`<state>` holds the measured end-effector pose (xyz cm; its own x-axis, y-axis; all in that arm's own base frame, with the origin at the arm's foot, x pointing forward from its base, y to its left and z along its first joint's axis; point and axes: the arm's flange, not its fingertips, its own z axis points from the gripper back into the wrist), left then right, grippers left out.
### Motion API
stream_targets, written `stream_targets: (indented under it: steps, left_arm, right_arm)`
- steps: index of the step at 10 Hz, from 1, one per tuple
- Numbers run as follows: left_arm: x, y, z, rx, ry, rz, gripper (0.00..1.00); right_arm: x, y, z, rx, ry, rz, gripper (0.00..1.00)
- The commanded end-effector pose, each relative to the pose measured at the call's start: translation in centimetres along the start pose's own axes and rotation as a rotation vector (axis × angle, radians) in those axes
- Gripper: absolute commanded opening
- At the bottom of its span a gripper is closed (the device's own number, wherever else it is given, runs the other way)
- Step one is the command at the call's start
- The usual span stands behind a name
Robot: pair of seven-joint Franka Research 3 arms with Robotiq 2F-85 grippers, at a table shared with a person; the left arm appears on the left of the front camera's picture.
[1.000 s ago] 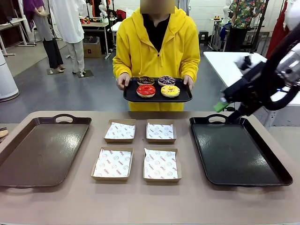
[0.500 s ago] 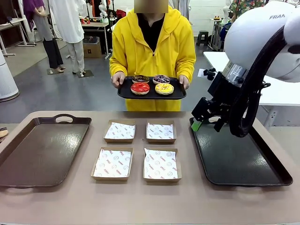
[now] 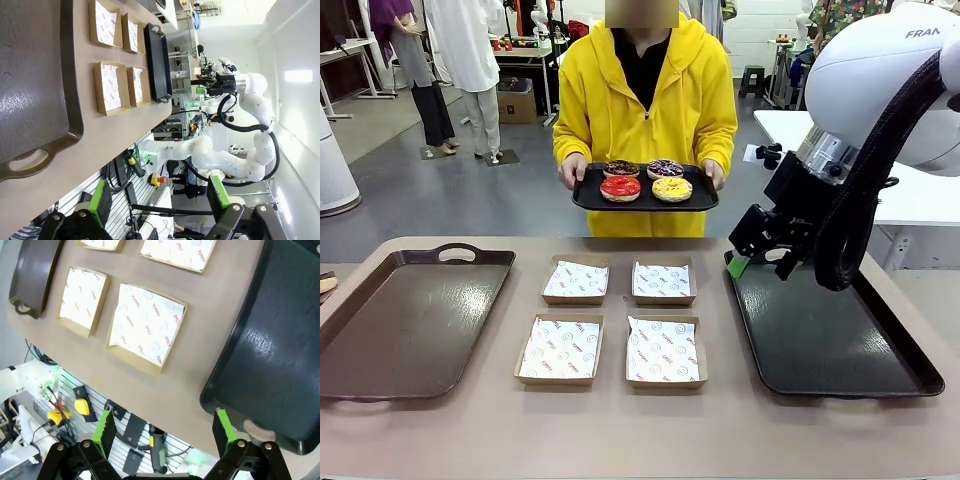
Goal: Individually package the donuts and arrange them on the tray.
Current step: Pick up one Paper togo box.
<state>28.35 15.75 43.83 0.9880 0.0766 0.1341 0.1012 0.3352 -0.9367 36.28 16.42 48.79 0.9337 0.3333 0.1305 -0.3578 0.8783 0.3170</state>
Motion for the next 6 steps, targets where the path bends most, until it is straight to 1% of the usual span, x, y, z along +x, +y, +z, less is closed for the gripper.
stream_targets:
  steps: [1, 2, 3, 4, 6]
  left_arm:
    - [-0.2, 0.0, 0.1, -0.011, -0.008, -0.002, 1.0]
    - [-0.2, 0.0, 0.1, -0.011, -0.008, -0.002, 1.0]
    - [-0.2, 0.0, 0.1, -0.011, -0.008, -0.002, 1.0]
    - [-0.2, 0.0, 0.1, -0.011, -0.008, -0.002, 1.0]
    - [-0.2, 0.0, 0.1, -0.011, -0.008, -0.002, 1.0]
  right_arm:
    - [0.0, 0.0, 0.0, -0.017, 0.01, 0.008, 1.0]
    - [0.0, 0.0, 0.0, 0.0, 0.0, 0.0, 1.0]
    - [-0.2, 2.5, -1.4, -0.035, 0.052, -0.063, 1.0]
    - [0.5, 4.3, -2.9, -0.142, 0.074, -0.187, 1.0]
    - [2.5, 8.2, -6.9, -0.215, 0.104, -0.294, 1.0]
